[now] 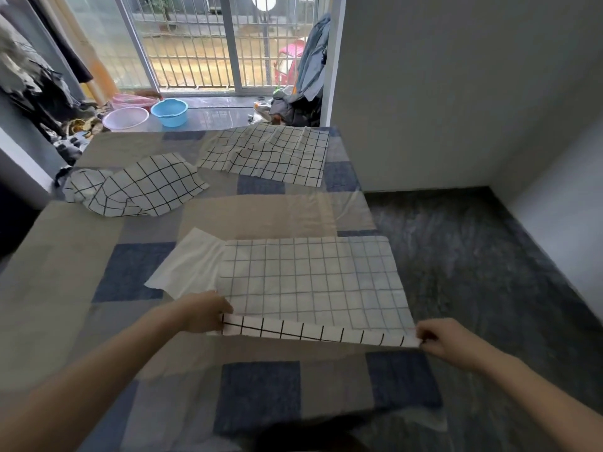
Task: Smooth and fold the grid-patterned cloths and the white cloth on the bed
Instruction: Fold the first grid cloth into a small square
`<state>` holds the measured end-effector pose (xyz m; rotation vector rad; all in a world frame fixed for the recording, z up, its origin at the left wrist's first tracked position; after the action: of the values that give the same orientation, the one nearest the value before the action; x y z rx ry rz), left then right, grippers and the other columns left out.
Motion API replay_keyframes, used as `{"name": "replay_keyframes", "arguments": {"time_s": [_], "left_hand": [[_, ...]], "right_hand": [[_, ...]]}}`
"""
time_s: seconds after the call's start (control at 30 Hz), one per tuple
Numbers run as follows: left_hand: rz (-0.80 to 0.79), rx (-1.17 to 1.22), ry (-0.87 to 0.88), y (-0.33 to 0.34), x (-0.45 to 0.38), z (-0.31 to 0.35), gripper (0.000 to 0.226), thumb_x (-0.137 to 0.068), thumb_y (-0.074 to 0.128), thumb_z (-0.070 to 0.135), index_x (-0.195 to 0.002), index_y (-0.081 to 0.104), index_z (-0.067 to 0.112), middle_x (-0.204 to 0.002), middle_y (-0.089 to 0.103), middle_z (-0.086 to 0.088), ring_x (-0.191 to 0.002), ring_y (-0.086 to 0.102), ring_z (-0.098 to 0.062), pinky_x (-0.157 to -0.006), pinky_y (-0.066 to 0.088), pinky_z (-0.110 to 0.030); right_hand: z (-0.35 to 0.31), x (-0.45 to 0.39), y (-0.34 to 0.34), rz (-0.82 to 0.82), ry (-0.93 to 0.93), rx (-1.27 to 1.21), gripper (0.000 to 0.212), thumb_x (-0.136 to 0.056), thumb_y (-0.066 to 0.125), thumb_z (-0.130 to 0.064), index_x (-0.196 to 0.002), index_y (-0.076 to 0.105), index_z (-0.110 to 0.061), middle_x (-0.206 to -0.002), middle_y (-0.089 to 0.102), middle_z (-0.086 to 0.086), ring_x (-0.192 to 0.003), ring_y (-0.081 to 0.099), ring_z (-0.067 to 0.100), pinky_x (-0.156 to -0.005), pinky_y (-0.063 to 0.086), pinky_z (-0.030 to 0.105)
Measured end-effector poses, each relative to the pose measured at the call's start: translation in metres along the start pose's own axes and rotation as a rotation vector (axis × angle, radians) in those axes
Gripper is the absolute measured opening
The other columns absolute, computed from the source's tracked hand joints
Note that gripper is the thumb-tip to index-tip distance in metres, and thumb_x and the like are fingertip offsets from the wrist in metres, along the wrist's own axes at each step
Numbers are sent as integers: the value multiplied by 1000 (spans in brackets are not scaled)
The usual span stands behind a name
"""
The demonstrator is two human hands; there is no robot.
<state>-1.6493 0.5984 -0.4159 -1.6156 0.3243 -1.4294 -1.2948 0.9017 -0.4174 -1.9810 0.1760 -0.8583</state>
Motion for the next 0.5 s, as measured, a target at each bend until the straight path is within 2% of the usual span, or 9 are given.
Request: {"name": "replay_keyframes", "arguments": {"time_s": [0.07,0.17,0.23,0.3,0.4,0.5], "left_hand": [[0,24,-22,-8,-2,-7,12,-88,59,26,-95,68,25,-98,66,7,-90,61,-14,-81,50,-29],[78,86,-80,-28,-7,-22,8,-86,60,27,-84,67,24,-85,65,10,-82,61,-13,-78,52,-33],[160,119,-137,-45,-12,-29,9,-87,59,27,-79,64,25,-82,64,10,-80,60,-13,-74,49,-30],[251,172,-189,-62,-19,-35,15,-90,60,25,-75,59,29,-77,61,11,-77,57,-11,-66,42,-27],[317,284,-279,-74,-34,-45,28,-90,60,22,-64,50,29,-72,59,8,-75,56,-15,-61,38,-27],[383,337,-397,-70,-52,-56,18,-88,57,23,-71,53,28,-79,61,4,-79,57,-19,-63,40,-29]], "right_hand": [[9,-5,-9,17,43,-141,15,-82,67,-21,-72,62,-30,-74,66,-5,-73,62,10,-69,49,26],[12,-17,-26,102,60,-355,8,-84,71,-19,-76,68,-20,-71,65,-2,-66,58,10,-63,44,25],[12,-31,-37,175,87,-509,7,-85,70,-12,-78,68,-11,-71,64,0,-65,55,9,-61,41,22],[10,-51,-49,254,111,-634,4,-85,70,-10,-82,67,-9,-77,68,3,-72,61,15,-65,44,25],[6,-87,-64,361,150,-743,8,-84,71,-7,-87,64,-8,-83,67,3,-76,61,16,-62,44,22],[0,-127,-72,411,167,-722,13,-83,73,-12,-91,63,-14,-86,66,-2,-79,61,15,-63,46,26]]}}
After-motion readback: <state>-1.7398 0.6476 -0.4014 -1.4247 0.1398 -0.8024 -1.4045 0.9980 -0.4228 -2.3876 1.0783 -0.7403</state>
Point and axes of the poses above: each hand's wrist, its own x-axis away from the middle knuckle, its own y-axis out of the palm, z = x × y, the point moved 5 cm from there along -x, towards the middle knuckle
